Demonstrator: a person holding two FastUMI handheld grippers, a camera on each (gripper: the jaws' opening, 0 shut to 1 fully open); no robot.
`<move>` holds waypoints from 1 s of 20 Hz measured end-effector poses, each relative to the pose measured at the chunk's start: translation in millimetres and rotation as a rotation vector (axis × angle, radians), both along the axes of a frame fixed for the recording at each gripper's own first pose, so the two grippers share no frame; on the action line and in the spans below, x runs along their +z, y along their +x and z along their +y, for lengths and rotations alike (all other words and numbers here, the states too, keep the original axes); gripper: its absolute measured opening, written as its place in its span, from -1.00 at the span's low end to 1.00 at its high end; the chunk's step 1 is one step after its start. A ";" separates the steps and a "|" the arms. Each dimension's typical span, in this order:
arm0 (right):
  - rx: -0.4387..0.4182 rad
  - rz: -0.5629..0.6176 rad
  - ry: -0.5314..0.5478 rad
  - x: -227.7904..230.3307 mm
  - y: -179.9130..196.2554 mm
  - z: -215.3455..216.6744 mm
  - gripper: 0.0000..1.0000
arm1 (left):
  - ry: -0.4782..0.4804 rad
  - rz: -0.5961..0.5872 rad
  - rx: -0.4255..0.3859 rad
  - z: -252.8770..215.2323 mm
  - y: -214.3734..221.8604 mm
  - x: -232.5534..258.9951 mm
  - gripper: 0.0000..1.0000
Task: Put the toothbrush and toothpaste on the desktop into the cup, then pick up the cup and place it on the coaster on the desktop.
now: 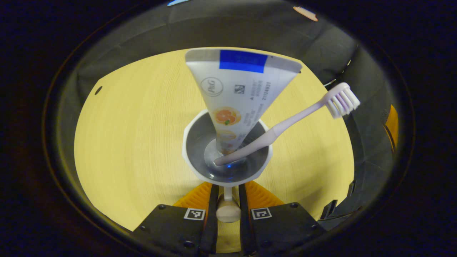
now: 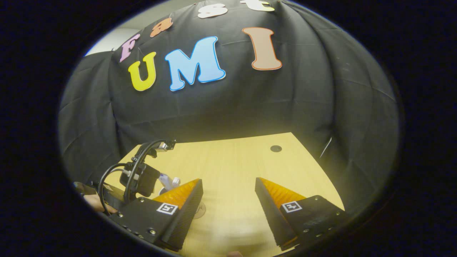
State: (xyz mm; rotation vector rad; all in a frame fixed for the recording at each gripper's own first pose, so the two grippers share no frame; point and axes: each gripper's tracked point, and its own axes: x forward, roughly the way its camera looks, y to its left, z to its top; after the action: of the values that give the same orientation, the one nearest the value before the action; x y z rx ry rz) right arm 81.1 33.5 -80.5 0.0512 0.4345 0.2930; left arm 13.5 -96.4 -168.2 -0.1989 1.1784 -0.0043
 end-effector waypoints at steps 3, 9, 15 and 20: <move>-0.007 -0.006 0.004 2.9 -0.6 -6.7 0.80 | 0.016 0.011 -0.002 -0.2 0.1 -2.1 -0.34; -0.009 -0.034 -0.006 10.5 -5.0 -16.2 0.80 | -0.004 -0.011 0.012 2.3 -2.3 1.0 -0.27; 0.037 -0.073 -0.027 23.6 -17.4 -16.1 0.76 | -0.025 -0.130 0.068 -4.4 -1.9 28.6 0.29; 0.087 -0.122 -0.037 40.5 -33.8 -11.6 0.80 | -0.008 -0.315 0.178 16.6 -11.6 76.7 0.57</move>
State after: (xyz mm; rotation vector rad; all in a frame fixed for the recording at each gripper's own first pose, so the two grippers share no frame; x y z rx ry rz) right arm 47.3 22.0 -40.0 -0.0222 0.3211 0.3713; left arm 1.9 -79.7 -91.6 -0.2986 0.8444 0.1122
